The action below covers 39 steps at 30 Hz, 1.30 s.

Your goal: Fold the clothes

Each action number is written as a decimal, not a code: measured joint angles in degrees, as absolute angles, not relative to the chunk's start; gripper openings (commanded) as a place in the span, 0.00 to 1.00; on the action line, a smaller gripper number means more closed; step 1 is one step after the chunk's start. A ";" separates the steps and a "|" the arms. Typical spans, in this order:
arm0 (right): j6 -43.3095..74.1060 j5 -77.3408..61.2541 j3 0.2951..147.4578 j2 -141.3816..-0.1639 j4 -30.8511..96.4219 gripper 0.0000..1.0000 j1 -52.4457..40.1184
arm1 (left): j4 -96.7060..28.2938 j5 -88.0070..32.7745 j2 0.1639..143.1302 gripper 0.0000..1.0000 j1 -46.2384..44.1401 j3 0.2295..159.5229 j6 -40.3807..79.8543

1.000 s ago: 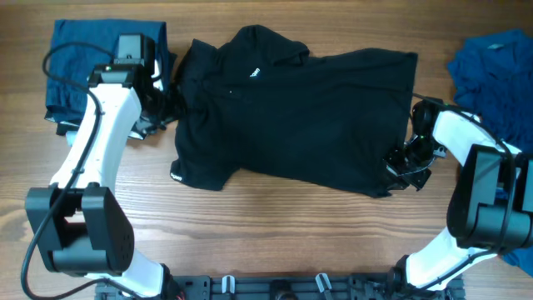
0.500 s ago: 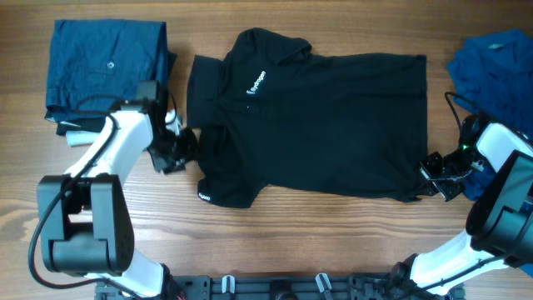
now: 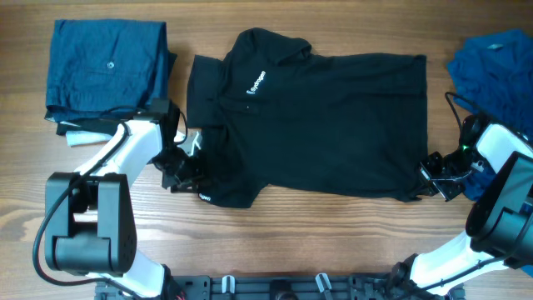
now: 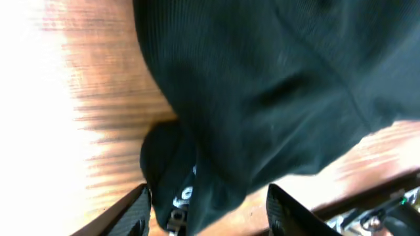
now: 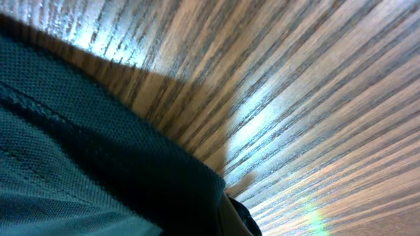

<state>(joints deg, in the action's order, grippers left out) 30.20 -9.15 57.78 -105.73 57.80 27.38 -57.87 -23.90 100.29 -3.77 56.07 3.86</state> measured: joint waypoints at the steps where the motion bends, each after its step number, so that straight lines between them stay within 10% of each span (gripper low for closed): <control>1: 30.20 -9.15 57.78 -105.73 57.80 0.08 27.38 | -58.48 -23.90 100.29 0.57 -3.77 56.07 3.55; 7: 30.20 -9.15 57.78 -105.30 56.47 0.09 27.40 | -52.18 -23.88 100.29 0.57 -3.77 52.23 3.03; 12: 30.20 -9.15 57.78 -105.30 56.45 0.09 27.44 | -48.99 -24.27 99.53 0.11 -3.77 50.78 3.25; 20: 30.13 -9.15 57.78 -105.30 56.45 0.09 27.44 | -55.99 -23.90 99.92 0.04 -3.77 50.02 10.57; 28: 29.93 -9.02 57.78 -105.30 56.49 0.12 27.44 | -64.53 -23.88 99.92 0.20 -3.77 49.89 14.50; 33: 29.91 -8.80 57.78 -105.30 56.55 0.22 27.51 | -66.70 -23.81 99.92 0.63 -3.77 49.87 15.27; 35: 29.76 -8.58 57.82 -105.30 56.93 0.43 27.62 | -66.72 -23.64 99.92 0.63 -3.77 49.87 15.33; 39: 28.88 -6.59 60.45 -106.39 58.94 0.49 27.97 | -68.05 -23.68 99.92 0.61 -3.77 50.06 15.38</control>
